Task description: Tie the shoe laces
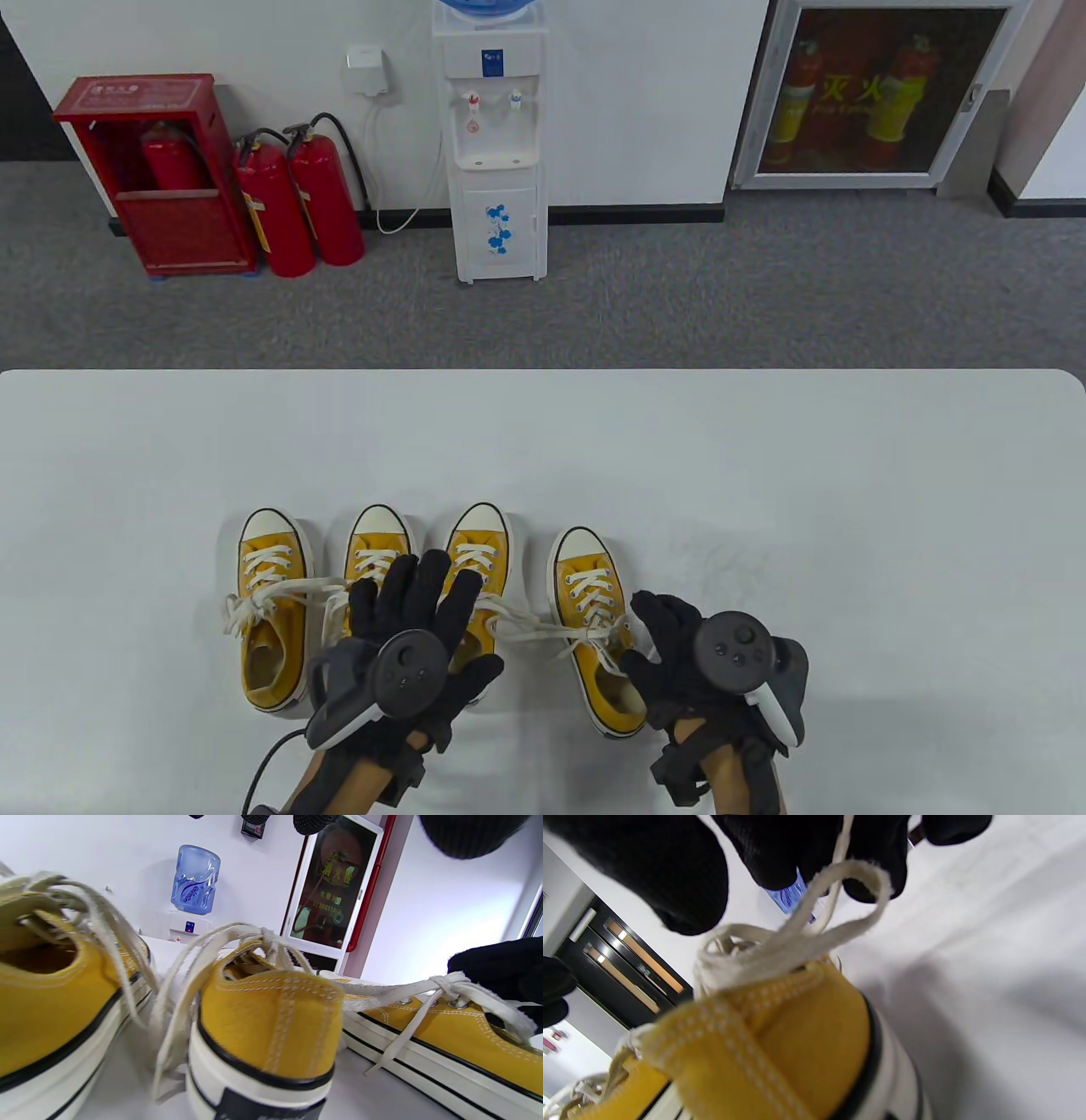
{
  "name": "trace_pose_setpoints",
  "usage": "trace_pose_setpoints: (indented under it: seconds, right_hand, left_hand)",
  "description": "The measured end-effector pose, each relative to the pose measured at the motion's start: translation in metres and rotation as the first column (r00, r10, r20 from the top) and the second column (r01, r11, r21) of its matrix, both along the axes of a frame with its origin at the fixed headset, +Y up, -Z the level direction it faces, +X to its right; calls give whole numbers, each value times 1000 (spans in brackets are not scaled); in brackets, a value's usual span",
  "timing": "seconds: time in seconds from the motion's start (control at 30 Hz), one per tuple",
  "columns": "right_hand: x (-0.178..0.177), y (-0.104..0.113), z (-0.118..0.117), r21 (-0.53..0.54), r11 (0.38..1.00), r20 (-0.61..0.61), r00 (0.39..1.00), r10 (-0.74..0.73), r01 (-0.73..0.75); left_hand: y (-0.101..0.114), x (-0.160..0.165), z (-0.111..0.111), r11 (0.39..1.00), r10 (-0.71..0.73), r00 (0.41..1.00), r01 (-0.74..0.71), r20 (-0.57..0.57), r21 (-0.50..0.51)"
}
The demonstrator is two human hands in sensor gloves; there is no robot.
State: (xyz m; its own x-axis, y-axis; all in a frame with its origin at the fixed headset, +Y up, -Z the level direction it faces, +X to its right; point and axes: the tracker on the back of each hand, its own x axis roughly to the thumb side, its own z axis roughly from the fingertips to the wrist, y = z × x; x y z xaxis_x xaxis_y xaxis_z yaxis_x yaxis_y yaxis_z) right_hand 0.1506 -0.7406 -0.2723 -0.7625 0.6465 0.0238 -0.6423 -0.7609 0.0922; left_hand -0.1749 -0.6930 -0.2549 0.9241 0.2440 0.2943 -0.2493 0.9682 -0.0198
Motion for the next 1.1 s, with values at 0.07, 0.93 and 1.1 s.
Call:
trace_pose_setpoints:
  seconds: [0.07, 0.93, 1.1]
  right_hand:
    - [0, -3, -1, -16, 1000, 7, 1000, 18, -18]
    - [-16, -15, -6, -13, 971, 136, 962, 237, -238]
    - [-13, -14, -5, -26, 984, 150, 973, 178, -176]
  left_hand:
    - [-3, -6, 0, 1000, 5, 1000, -5, -6, 0]
    - [-28, -32, -4, 999, 30, 997, -31, -67, -17]
    - [-29, -30, -3, 999, 30, 998, -31, -62, -14]
